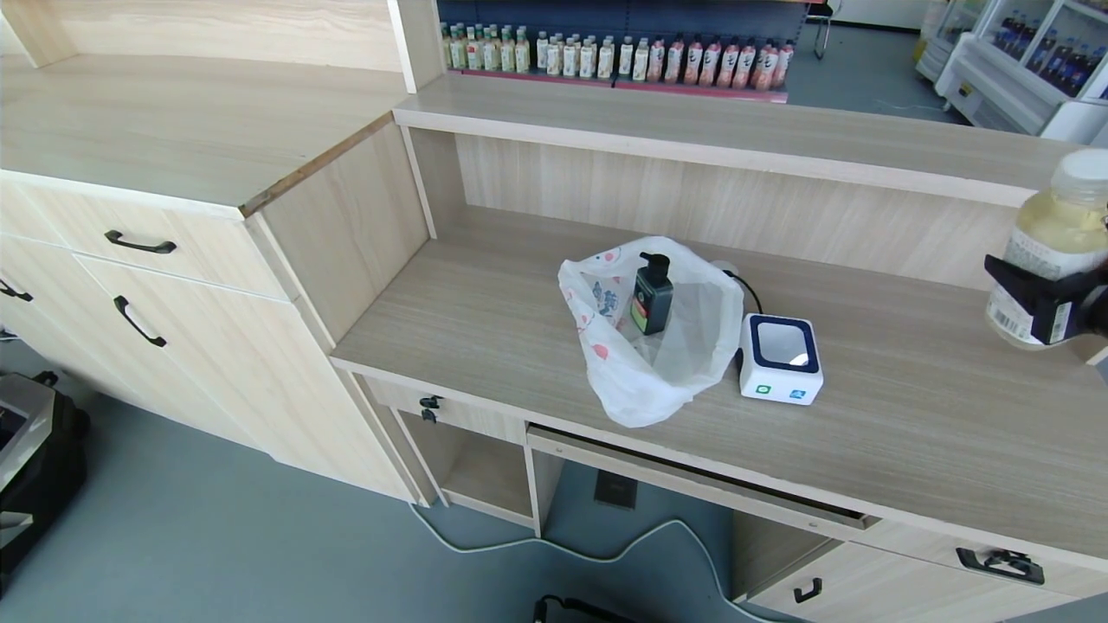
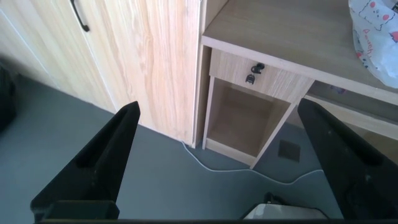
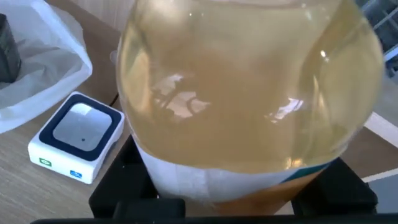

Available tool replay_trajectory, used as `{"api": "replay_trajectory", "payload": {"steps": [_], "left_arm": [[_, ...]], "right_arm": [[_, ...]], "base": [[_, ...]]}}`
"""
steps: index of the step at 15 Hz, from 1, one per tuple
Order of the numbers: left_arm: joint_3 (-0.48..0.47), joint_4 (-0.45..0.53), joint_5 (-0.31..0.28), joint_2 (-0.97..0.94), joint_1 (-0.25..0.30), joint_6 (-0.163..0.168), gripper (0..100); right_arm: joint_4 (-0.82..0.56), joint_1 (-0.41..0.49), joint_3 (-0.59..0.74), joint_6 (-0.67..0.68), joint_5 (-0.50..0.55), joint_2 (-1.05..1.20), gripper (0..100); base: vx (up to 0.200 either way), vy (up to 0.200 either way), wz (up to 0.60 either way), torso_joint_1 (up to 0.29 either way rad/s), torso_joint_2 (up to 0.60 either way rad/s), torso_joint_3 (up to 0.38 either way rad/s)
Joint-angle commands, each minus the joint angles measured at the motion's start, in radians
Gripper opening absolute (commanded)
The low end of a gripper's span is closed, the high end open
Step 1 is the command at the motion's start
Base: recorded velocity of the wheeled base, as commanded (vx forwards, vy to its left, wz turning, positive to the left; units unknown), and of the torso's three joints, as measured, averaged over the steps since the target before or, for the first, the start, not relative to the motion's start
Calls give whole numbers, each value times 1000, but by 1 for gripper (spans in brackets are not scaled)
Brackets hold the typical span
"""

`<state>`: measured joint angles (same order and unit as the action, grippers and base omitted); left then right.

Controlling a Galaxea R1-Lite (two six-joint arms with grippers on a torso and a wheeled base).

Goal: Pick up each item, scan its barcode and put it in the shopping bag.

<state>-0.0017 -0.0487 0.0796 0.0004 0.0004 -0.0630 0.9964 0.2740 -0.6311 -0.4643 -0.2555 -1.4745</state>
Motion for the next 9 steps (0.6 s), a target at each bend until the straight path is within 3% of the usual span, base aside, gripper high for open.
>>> {"api": "replay_trajectory", "payload": {"steps": [1,4,8,9], "left_arm": [[0,0,0,0,1,0,100],[0,0,0,0,1,0,100],[0,0,0,0,1,0,100],[0,0,0,0,1,0,100]], "right_arm": [[1,16,19,12,22,59,0],[1,16,21,15,32,62,0],[-8,-29,25,30,-37,74,0],[-30,-90,21,45,-31,74,0]], "base": [[0,0,0,0,0,0],[0,0,0,0,0,0],[0,0,600,-2,4,6],[0,0,600,2,2,7]]}}
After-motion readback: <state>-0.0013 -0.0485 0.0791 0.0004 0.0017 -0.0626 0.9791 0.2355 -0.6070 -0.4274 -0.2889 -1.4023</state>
